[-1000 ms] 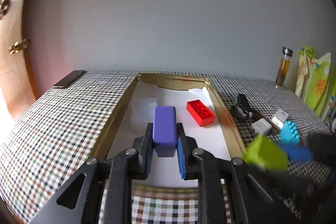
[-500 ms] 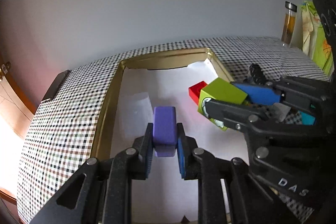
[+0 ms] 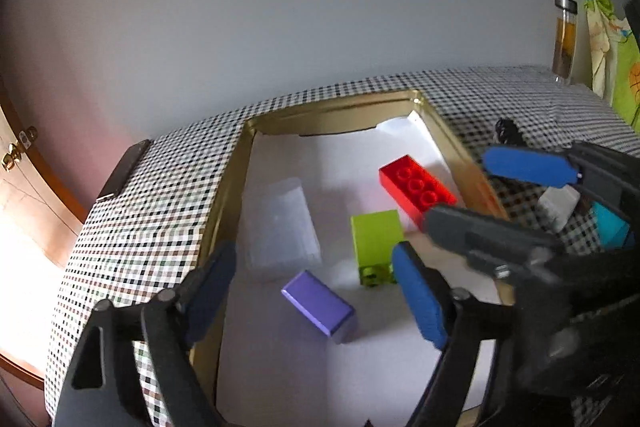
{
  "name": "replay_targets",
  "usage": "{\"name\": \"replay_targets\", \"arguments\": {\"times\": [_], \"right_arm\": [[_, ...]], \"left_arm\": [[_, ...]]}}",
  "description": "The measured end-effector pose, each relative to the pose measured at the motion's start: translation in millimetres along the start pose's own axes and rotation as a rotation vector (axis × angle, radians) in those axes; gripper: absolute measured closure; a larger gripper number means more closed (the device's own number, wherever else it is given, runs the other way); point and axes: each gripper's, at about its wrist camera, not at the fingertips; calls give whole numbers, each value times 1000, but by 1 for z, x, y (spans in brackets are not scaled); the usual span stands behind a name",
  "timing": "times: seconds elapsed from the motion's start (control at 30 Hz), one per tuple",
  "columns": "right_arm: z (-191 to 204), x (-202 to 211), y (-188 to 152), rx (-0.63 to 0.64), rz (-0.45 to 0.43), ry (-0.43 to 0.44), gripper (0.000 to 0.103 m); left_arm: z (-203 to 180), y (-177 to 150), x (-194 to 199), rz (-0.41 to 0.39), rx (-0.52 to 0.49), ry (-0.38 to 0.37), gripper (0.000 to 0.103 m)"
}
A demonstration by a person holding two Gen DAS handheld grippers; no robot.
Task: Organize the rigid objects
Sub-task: 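Open the left gripper on the purple brick while the right gripper releases the green brick into the tin, then grasp the black ribbed object with the right gripper while the left gripper moves toward the white charger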
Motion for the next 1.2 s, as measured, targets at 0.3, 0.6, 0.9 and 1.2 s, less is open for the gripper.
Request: {"name": "replay_targets", "arguments": {"times": [0.3, 0.6, 0.9, 1.2], "right_arm": [[-67, 53, -16, -80, -40, -103, 35], [-135, 94, -43, -212, -66, -220, 24], [-156, 101, -53, -275, -59, -223, 24], [-121, 60, -15, -172, 25, -226, 24]], "left_arm": [[-7, -1, 17, -44, 114, -33, 13], [-40, 7, 27, -89, 150, -107, 13], [-67, 16, 26, -108, 136, -127, 12], [-34, 29, 30, -166, 225, -9, 2]]}}
Point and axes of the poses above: each gripper's, at about its wrist camera, not at the fingertips, and x roughly against the way its jaws point, z to its left, y to its top, and after that the axes turned 5 degrees about -y, right-handed
